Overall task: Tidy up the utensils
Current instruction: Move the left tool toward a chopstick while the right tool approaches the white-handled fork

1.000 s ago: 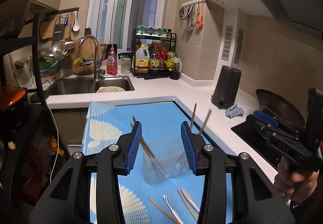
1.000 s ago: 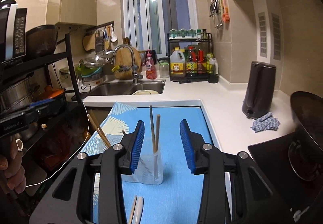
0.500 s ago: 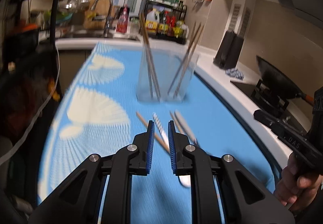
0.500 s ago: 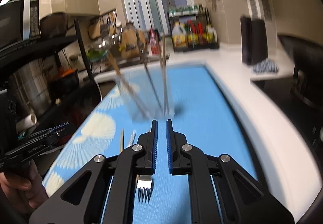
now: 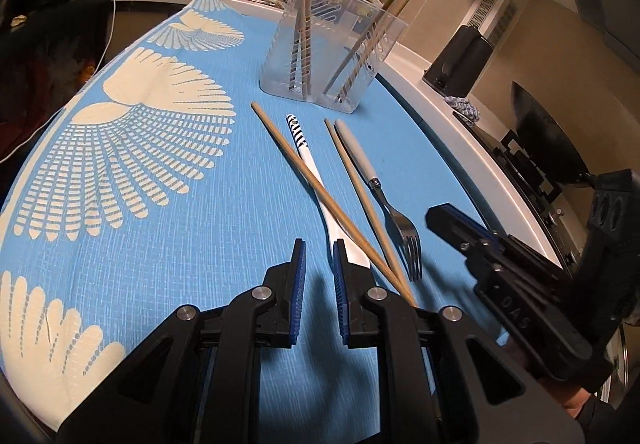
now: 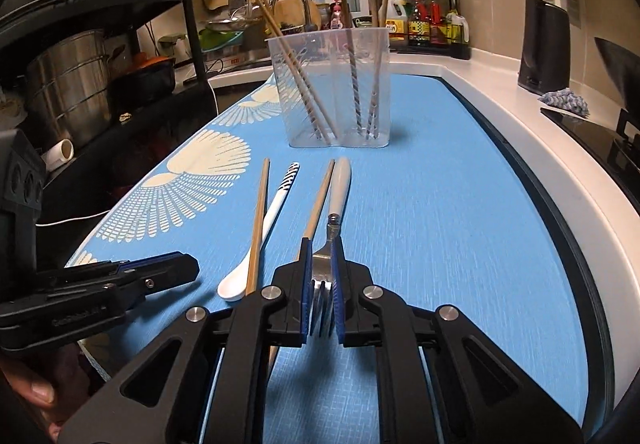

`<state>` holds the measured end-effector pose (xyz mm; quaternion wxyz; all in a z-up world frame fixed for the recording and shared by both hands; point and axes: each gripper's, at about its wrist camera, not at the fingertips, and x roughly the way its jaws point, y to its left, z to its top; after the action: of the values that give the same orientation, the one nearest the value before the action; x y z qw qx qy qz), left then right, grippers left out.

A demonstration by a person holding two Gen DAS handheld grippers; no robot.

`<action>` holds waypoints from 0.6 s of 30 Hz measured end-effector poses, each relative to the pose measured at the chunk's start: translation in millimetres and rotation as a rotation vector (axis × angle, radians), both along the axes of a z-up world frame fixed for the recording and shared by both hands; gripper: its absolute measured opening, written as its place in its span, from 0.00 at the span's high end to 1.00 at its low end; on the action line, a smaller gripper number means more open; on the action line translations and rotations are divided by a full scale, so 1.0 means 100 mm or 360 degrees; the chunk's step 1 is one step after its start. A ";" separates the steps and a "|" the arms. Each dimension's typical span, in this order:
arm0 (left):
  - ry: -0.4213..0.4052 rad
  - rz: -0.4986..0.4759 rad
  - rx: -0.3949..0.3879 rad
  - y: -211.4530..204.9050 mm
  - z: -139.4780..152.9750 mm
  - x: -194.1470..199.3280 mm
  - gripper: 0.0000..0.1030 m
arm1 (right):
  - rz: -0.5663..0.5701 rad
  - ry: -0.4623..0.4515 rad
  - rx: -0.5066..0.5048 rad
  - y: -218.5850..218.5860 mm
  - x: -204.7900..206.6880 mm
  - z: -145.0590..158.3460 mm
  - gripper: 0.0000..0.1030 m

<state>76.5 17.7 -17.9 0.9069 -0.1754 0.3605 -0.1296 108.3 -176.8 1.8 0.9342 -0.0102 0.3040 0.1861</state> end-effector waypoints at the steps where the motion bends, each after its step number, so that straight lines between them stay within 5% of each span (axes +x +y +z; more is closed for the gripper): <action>1: -0.0002 -0.0002 0.0008 -0.01 0.01 -0.01 0.86 | 0.0006 0.0001 -0.0010 0.02 0.01 -0.01 0.86; 5: 0.0003 0.0004 0.0007 -0.03 0.02 0.02 0.86 | 0.0024 0.0007 -0.0051 0.09 0.04 -0.06 0.79; 18: 0.0003 -0.0050 0.0000 -0.24 0.09 0.07 0.86 | 0.0008 0.0038 -0.0098 -0.01 0.08 -0.18 0.80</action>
<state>83.8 -5.9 -8.9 0.9044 -0.1699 0.3641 -0.1437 116.0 -178.0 -15.8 0.9293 -0.0374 0.3208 0.1792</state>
